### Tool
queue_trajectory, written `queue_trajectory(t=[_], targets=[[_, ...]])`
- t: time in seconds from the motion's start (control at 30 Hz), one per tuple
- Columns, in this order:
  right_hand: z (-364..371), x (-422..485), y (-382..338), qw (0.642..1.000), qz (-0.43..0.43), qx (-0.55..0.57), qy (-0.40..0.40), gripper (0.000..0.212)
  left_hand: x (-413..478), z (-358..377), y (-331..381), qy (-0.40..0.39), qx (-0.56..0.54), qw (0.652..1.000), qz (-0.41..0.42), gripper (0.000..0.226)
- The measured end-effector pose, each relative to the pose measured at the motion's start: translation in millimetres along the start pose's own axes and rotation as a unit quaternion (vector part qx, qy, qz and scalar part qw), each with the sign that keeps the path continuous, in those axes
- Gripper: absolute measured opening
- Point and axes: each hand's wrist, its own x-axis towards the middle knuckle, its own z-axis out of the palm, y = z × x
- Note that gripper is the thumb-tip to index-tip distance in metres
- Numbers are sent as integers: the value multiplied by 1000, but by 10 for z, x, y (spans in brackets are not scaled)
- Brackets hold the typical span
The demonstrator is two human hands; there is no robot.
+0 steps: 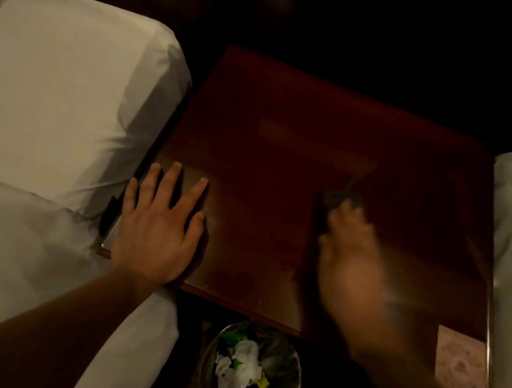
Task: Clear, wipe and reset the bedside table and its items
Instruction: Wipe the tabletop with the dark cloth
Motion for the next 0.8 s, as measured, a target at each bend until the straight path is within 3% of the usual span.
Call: queue_trajectory(t=[0.1, 0.17, 0.23, 0.3, 0.37, 0.4, 0.43, 0.5, 0.57, 0.63, 0.7, 0.8], targets=[[219, -456, -617, 965, -239, 19, -108, 43, -23, -16, -9, -1, -16, 1000, -6, 56], [223, -23, -720, 944, -317, 6, -94, 44, -30, -9, -22, 15, -26, 1000, -9, 56], [198, 604, -531, 968, -242, -26, -54, 48, 18, 3, -17, 17, -24, 1000, -10, 55], [98, 1149, -217, 992, -92, -67, -49, 54, 36, 14, 9, 12, -19, 1000, -8, 56], [77, 1346, -169, 997, 35, -57, -48, 57, 30, 10, 34, 17, -17, 1000, -6, 56], [138, 1350, -354, 996, 59, -55, -37, 57, 30, -4, 35, 23, -28, 999, -12, 58], [221, 1289, -623, 997, 37, -62, -35, 56, 28, -21, 29, 33, -49, 998, -23, 59], [401, 973, -1168, 989, -130, -50, -57, 53, -33, -37, 21, 65, -107, 992, -28, 63], [501, 635, -1468, 945, -305, -17, -114, 53, -89, -47, -17, 95, -174, 980, -10, 69], [401, 644, -1365, 912, -383, 0, -145, 49, -60, -44, -80, 98, -166, 981, 6, 72], [332, 798, -1028, 914, -381, -40, -130, 48, -21, -33, -94, 75, -95, 993, 8, 73], [222, 1021, -378, 978, -187, -58, -76, 52, 19, 10, -26, -1, -1, 1000, 15, 61]])
